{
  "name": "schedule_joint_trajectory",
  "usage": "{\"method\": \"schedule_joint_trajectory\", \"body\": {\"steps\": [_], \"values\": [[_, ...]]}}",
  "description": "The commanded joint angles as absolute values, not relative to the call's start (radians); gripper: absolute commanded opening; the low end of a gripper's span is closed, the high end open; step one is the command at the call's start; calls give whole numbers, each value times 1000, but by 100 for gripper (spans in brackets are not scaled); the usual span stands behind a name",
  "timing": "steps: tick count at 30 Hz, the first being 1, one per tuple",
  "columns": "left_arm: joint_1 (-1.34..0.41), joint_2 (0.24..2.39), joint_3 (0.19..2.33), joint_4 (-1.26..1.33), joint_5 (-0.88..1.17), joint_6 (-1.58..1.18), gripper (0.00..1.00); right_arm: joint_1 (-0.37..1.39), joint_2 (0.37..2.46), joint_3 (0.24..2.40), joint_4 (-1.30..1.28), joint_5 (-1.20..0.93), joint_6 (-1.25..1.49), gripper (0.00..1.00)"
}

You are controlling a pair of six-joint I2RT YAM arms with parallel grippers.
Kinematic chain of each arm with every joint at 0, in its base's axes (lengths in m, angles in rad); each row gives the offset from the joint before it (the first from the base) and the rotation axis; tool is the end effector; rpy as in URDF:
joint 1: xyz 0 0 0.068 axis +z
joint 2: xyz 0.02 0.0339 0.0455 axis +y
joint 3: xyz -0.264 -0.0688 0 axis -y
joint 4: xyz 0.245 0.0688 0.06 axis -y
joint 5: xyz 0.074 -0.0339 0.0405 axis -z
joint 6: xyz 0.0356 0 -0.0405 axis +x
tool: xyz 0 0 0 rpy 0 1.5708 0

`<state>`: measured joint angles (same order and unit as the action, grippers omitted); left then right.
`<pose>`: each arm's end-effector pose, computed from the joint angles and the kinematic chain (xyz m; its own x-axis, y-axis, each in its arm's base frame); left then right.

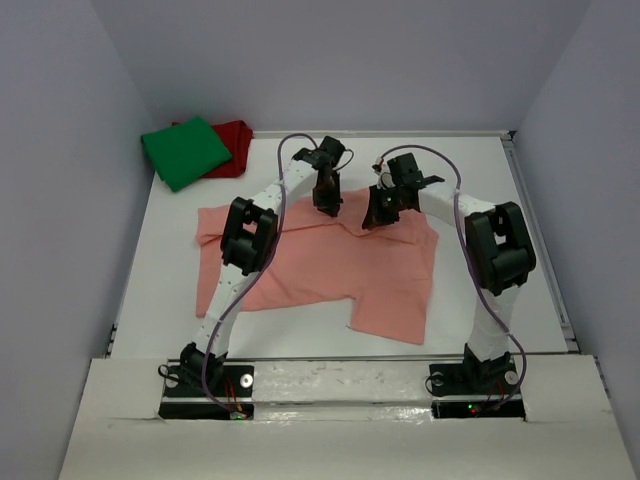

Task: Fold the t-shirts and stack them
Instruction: Fold the flattened tshirt in 1/3 of the way

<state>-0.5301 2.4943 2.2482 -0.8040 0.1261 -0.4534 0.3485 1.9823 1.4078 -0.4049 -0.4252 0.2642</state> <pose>0.4612 -0.2755 0.1764 -0.9162 0.0332 -0.3994 0.1716 0.9331 -0.3160 0.3928 0.1583 0.1843 -0.8909 -0.0706 -0.4487 -0.3052 0.8247 0.4762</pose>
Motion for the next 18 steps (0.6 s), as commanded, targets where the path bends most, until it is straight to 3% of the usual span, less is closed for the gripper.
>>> {"method": "schedule_joint_trajectory", "body": {"steps": [1,11,18], "values": [[-520,2488,2253,-841,124,-431,26,359,1910,1437,-446,-463,336,0],[-519,2487,2241,-838,124,-426,26,386,1832,1378,-552,-526,480,0],[-518,2491,2240,-841,123,-419,26,425,1890,1371,-641,-592,597,1]]}}
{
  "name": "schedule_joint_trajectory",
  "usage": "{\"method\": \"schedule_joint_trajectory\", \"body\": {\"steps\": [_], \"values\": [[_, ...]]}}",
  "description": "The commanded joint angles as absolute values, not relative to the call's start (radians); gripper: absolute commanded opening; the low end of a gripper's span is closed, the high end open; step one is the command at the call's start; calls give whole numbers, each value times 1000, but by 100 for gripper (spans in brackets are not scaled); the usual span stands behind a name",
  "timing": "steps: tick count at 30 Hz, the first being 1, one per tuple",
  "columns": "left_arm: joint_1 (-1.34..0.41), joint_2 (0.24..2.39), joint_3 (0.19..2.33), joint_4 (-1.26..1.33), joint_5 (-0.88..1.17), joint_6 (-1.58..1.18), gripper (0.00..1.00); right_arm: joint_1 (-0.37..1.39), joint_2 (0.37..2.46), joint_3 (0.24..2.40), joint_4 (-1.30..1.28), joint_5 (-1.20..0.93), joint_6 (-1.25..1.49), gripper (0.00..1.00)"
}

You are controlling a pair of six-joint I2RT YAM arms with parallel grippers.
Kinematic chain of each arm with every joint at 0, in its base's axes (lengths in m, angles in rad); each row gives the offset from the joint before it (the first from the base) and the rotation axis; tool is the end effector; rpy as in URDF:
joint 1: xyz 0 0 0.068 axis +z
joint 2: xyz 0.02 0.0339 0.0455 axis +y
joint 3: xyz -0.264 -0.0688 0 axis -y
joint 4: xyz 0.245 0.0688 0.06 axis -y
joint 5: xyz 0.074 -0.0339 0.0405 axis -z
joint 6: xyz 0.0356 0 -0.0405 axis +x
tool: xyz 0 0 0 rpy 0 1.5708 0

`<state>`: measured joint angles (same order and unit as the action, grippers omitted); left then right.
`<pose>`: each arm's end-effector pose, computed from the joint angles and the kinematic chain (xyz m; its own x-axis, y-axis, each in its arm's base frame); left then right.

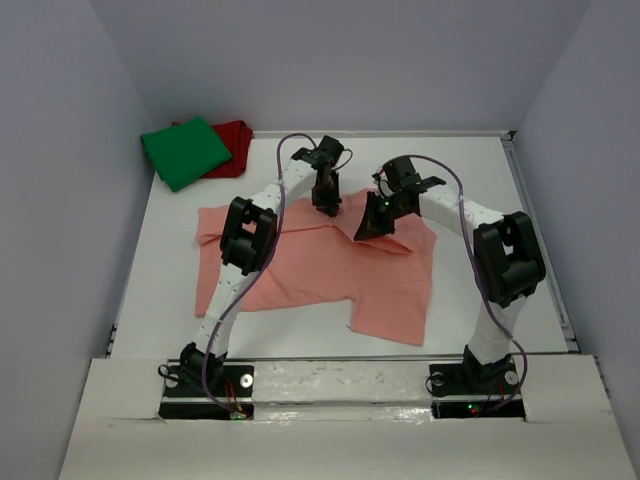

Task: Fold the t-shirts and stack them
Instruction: Fold the flattened tshirt in 1/3 of the way

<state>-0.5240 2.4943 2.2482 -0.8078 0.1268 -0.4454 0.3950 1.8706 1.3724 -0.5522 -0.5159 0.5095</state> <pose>0.4626 -0.2725 0.1762 -0.9164 0.0360 -0.3986 0.1725 0.9343 -0.3121 0.3569 0.1678 0.2103 -0.9728 0.0541 -0.2253 -0.0993 0.7813 0.6162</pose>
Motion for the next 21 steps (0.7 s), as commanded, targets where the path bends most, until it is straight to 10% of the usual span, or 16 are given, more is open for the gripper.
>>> {"method": "schedule_joint_trajectory", "body": {"steps": [1,3,6,21], "values": [[-517,2490,2240,-841,123,-419,26,437,1902,1388,-658,-609,606,14],[-517,2491,2238,-842,121,-416,26,446,1925,1413,-718,-597,621,52],[-518,2493,2238,-842,123,-414,26,446,1921,1442,-752,-559,612,71],[-518,2451,2235,-879,103,-406,26,298,1881,1597,-739,-247,433,63]]}}
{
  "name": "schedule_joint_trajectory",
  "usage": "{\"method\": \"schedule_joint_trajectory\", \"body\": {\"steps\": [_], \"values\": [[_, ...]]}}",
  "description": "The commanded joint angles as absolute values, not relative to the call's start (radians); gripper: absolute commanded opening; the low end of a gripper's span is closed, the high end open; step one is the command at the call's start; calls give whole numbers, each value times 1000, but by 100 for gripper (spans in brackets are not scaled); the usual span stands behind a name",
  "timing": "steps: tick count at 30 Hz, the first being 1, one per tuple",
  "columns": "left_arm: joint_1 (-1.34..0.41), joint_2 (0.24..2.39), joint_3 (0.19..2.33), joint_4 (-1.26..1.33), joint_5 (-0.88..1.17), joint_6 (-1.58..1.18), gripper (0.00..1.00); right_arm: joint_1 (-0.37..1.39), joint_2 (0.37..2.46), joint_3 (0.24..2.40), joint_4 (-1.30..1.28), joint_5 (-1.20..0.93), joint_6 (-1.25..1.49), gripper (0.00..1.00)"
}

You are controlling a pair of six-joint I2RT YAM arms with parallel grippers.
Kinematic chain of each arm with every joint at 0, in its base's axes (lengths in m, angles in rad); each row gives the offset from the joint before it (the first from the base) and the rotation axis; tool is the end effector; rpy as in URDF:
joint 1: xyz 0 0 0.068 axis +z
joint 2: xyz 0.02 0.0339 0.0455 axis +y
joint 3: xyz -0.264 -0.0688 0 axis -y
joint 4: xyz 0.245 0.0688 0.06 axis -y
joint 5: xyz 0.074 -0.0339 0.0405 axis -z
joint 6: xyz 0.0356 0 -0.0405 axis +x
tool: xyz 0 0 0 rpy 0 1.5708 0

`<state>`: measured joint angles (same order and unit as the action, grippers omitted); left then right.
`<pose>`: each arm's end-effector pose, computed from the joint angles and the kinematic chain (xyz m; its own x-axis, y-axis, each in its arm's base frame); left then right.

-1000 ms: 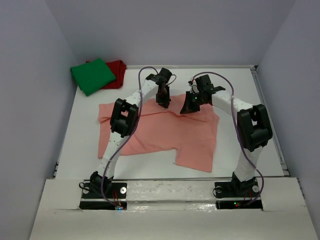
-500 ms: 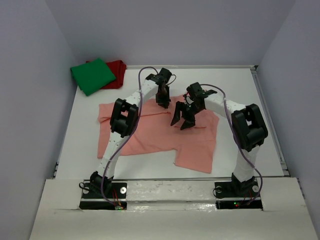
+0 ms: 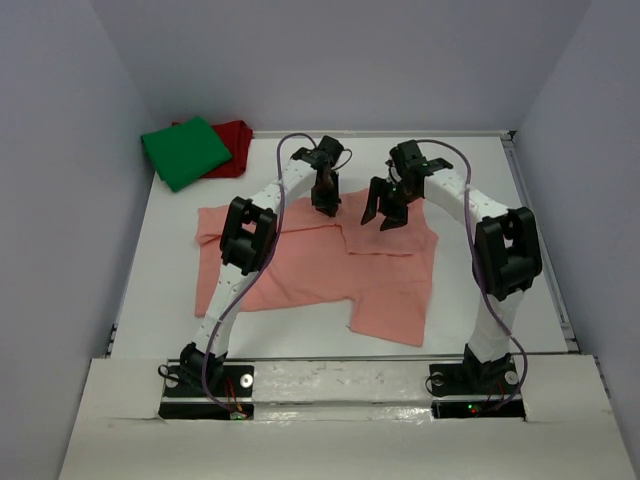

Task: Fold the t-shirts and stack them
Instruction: Fold the flattened tshirt in 1/3 of the way

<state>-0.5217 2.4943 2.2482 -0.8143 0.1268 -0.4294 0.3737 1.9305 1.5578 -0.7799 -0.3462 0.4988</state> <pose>0.4627 -0.2711 0.1758 -0.9159 0.0501 -0.3982 0.1832 0.9350 -0.3037 0.3741 0.1597 0.2290 -0.9727 0.1019 -0.2083 -0.0072 0.8845 0.4666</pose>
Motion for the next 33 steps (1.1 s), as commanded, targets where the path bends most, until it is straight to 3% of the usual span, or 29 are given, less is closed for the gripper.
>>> {"method": "schedule_joint_trajectory", "body": {"steps": [1,5,7,9,16,21,28,33], "values": [[-517,2442,2235,-888,91,-408,26,275,1890,1604,-730,-218,423,63],[-496,2372,2203,-905,38,-425,26,235,1920,1615,-657,-209,379,57],[-466,2320,2165,-891,43,-434,26,221,1960,1657,-617,-209,368,32],[-448,2289,2154,-884,51,-437,26,210,2022,1706,-606,-216,365,0],[-397,2125,2186,-881,-24,-457,28,210,2198,1943,-606,-333,365,0],[-338,2040,2111,-914,-66,-465,32,210,2253,1974,-607,-321,356,0],[-190,1928,1723,-833,-81,-442,31,210,2281,1965,-606,-302,342,0],[-146,1950,1641,-824,-120,-423,30,210,2283,1954,-606,-287,336,0]]}}
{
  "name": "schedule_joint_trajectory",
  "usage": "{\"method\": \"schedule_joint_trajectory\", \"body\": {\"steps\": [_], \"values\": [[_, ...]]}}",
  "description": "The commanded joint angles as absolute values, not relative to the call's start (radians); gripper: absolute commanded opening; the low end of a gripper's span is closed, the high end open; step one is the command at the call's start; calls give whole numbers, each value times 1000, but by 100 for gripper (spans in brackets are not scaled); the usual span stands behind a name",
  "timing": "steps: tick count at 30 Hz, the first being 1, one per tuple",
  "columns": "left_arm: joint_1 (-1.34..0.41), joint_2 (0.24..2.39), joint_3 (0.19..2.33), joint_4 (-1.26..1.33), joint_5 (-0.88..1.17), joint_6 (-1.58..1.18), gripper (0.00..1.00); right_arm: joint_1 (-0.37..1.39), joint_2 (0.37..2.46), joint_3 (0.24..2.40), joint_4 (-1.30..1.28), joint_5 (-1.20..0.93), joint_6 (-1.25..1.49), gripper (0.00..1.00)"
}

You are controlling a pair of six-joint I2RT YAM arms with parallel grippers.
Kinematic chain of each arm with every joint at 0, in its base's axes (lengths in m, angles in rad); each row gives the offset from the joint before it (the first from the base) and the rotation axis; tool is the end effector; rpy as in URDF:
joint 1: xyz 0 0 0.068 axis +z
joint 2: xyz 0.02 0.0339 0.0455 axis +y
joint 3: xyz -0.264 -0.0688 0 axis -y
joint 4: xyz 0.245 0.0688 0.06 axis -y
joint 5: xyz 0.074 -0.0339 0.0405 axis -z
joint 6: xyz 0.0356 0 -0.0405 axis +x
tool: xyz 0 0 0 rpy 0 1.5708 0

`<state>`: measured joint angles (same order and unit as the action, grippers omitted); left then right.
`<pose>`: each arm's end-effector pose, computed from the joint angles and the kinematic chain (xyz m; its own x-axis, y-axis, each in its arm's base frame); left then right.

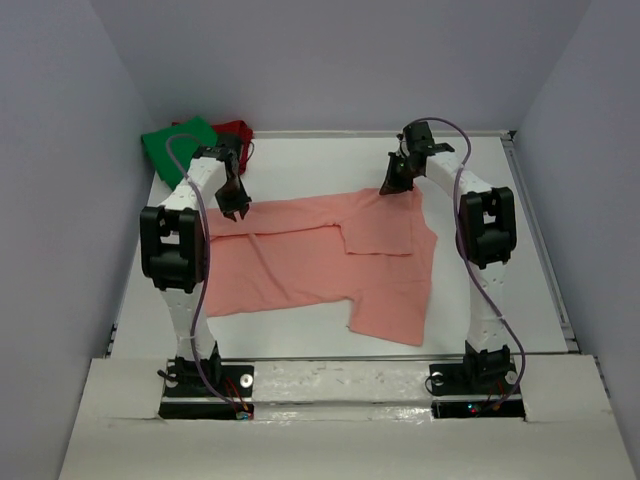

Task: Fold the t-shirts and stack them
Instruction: Fold the flattened tshirt in 1/3 of the way

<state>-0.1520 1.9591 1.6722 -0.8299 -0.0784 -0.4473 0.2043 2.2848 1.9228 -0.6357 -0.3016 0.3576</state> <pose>0.4155 -0.0608 0.2477 -0.8516 -0.3058 -0.4259 -0.2787 0.9520 -0.1262 0.4892 0.1122 0.1916 -0.8937 0.1562 -0.4206 -0.0412 0.9049 0.4236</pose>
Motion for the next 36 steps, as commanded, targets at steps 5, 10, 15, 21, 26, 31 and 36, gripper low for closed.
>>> {"method": "schedule_joint_trajectory", "body": {"steps": [5,10,15,21,26,31,36], "values": [[-107,1977,1608,-795,-138,-414,30,201,2289,1939,-606,-276,330,0],[-60,1996,1621,-793,-167,-394,29,201,2289,1918,-604,-245,331,0],[-28,2003,1672,-814,-202,-373,29,201,2302,1902,-604,-224,331,0],[35,2016,1690,-816,-232,-353,30,201,2310,1893,-606,-180,330,0],[67,2043,1715,-813,-230,-344,29,192,2318,1894,-609,-150,324,0],[75,2078,1749,-816,-232,-339,29,183,2324,1901,-629,-86,324,0],[75,2114,1799,-821,-222,-336,29,173,2333,1914,-647,-34,322,0]]}}
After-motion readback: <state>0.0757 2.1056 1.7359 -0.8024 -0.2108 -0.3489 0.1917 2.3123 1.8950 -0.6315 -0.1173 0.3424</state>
